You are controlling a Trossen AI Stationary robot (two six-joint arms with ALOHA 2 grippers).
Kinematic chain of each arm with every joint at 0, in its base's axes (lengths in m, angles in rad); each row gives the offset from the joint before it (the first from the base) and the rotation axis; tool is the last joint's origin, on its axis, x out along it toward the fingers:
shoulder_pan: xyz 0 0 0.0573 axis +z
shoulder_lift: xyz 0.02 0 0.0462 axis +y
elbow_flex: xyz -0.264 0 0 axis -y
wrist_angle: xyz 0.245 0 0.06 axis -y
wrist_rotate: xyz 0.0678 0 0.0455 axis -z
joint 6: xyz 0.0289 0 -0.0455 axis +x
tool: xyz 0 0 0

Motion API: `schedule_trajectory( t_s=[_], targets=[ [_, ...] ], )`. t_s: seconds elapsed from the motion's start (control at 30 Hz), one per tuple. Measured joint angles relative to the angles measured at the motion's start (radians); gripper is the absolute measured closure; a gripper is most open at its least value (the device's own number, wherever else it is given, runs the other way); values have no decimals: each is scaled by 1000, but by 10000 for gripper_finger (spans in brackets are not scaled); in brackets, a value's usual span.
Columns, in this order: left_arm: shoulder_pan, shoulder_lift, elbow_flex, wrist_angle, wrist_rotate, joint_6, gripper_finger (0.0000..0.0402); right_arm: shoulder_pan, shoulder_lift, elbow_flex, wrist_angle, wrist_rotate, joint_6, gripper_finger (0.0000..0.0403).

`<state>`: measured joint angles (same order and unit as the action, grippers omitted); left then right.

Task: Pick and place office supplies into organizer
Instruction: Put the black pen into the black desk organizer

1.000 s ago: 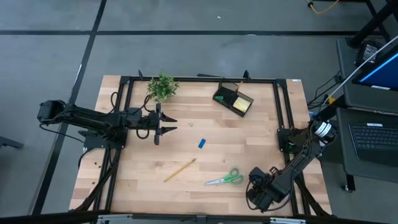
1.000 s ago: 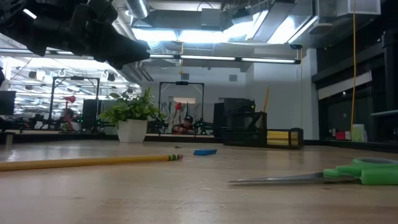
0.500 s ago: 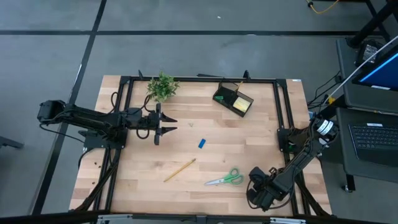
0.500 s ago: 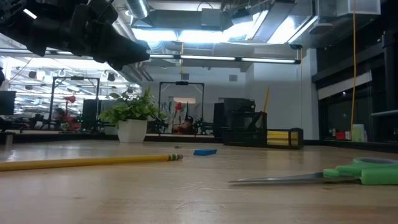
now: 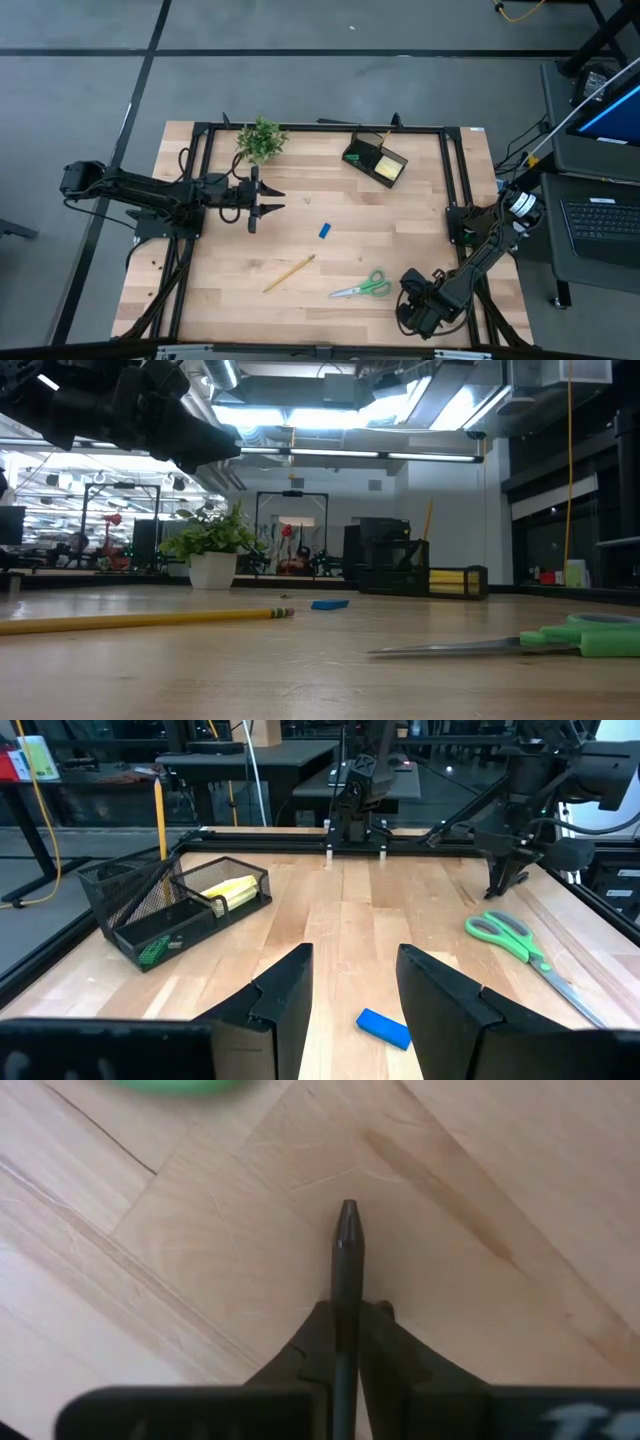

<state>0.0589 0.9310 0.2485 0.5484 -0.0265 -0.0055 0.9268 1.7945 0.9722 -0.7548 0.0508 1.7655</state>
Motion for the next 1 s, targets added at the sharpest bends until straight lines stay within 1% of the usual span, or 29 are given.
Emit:
schedule_trajectory(
  t_s=[0.2,0.5,0.67,0.73,0.83,1.0],
  targets=[
    [0,0,0,0,0,0,261,-1,9,58,-59,-4,-7,373],
    [0,0,0,-1,0,0,261,-2,12,146,-222,-4,-7,374],
    [0,0,0,-1,0,0,261,-17,10,172,-243,0,-16,369],
    [0,0,0,0,0,-1,261,-22,9,179,-261,21,-23,372],
    [0,0,0,-1,0,-15,261,-24,9,194,-301,84,-55,374],
    [0,0,0,-5,0,-34,261,-35,8,253,-401,147,-69,368]
  ],
)
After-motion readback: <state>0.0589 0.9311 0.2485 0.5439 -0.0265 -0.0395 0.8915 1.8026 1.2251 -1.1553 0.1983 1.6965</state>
